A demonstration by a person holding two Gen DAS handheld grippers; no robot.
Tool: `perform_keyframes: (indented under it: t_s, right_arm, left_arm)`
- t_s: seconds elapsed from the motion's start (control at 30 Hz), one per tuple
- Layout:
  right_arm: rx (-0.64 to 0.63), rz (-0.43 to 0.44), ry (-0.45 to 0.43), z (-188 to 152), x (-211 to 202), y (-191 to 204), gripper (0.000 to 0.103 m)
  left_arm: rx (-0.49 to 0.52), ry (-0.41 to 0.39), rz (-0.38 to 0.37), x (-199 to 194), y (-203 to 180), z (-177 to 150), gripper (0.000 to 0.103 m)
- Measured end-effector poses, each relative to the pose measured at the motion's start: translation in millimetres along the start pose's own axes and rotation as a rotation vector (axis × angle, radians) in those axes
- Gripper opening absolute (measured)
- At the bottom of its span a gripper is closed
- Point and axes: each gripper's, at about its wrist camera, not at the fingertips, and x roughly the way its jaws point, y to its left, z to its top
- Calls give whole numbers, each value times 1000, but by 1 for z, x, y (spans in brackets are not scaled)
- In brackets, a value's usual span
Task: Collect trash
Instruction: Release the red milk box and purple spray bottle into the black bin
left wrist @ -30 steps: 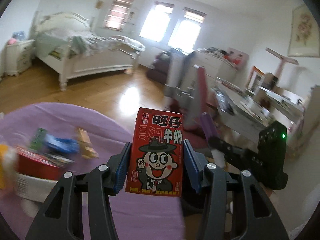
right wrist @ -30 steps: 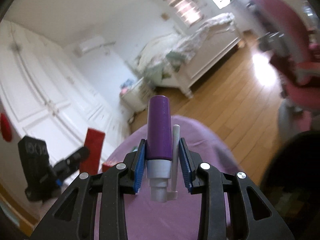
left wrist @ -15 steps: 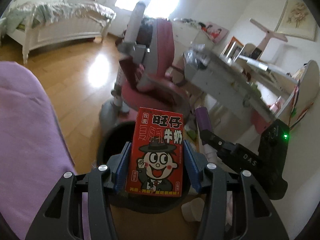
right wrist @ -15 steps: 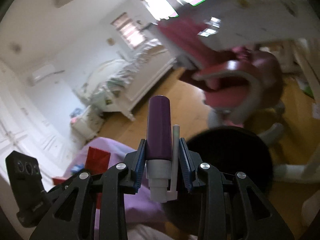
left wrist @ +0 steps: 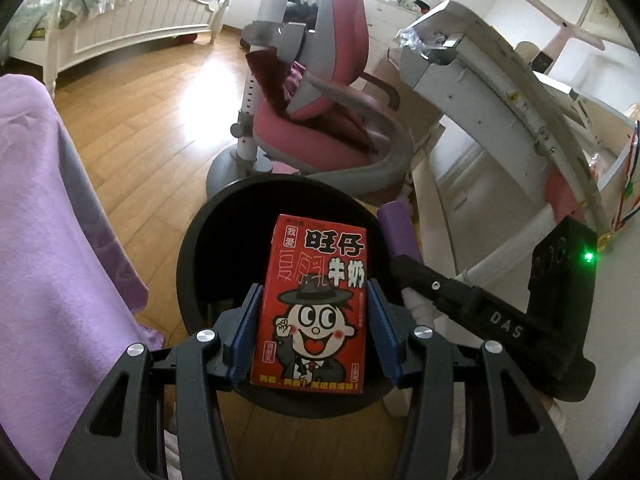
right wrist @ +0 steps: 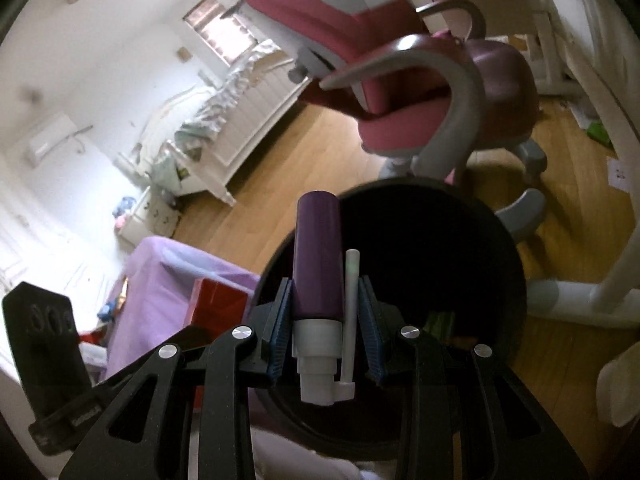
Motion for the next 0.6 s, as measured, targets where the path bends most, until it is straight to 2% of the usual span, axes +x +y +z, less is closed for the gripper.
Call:
perform_keyframes:
  t_s: [0.13,0.2,0.23,0.27,0.33,0.4,0.6]
  right_arm:
    - [1,10,35,-1,7,-1,35]
    - [15,14,31,1,7,-4,39]
    - [21,16,25,3,3,-3,48]
    - [26,14,7,4,1,-3,54]
    - [28,7,-21,6,-6,-1,74]
    - [25,3,-49,9,-11,2,76]
    - [5,15,-53,11,-11,22,76]
  left_arm:
    - [15,11,24,3,-6,5,54]
    - [17,-2,28,0,-9,8,66]
    - [19,-18,33,-4,-10,9,75]
    - [22,-36,35,-8,-11,11,79]
    - [25,-58,27,-17,-12,12,79]
    - [20,-77,25,-27,-11,14,79]
    - [-3,-170,11,-74,-2,17,79]
